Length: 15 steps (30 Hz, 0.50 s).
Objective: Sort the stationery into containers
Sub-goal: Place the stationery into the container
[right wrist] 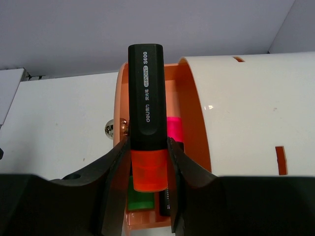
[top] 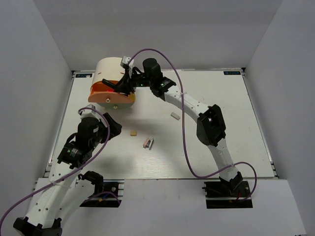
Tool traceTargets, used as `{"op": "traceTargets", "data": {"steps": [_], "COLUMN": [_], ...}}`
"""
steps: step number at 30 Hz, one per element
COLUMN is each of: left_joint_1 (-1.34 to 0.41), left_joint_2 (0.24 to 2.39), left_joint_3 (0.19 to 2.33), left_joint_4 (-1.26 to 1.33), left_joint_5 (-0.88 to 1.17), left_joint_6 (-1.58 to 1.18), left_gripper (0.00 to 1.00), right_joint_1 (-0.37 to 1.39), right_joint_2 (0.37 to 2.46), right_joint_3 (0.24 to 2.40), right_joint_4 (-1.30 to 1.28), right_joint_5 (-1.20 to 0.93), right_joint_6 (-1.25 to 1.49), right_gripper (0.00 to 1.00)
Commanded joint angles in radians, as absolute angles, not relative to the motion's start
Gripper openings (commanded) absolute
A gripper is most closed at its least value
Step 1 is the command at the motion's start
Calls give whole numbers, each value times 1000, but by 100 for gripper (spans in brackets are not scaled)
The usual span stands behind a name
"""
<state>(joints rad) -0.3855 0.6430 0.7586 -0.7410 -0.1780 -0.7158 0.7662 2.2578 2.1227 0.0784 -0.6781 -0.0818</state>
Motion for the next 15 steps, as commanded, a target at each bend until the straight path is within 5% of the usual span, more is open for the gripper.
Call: {"op": "traceTargets", "data": {"steps": [1, 15], "left_joint_1": [-388, -388], "left_joint_2": [634, 634], "left_joint_3": [778, 787], "left_joint_4": [-752, -742], "left_joint_5": [-193, -193], "left_joint_6": [-719, -719], "left_gripper": [99, 99], "right_joint_1": [767, 762], "right_joint_2": [2278, 2276], "right_joint_3": [2174, 2178], "right_joint_4": [104, 94], "right_joint_5": [-680, -681], "right_joint_6": [-92, -101], "right_gripper": [15, 36]}}
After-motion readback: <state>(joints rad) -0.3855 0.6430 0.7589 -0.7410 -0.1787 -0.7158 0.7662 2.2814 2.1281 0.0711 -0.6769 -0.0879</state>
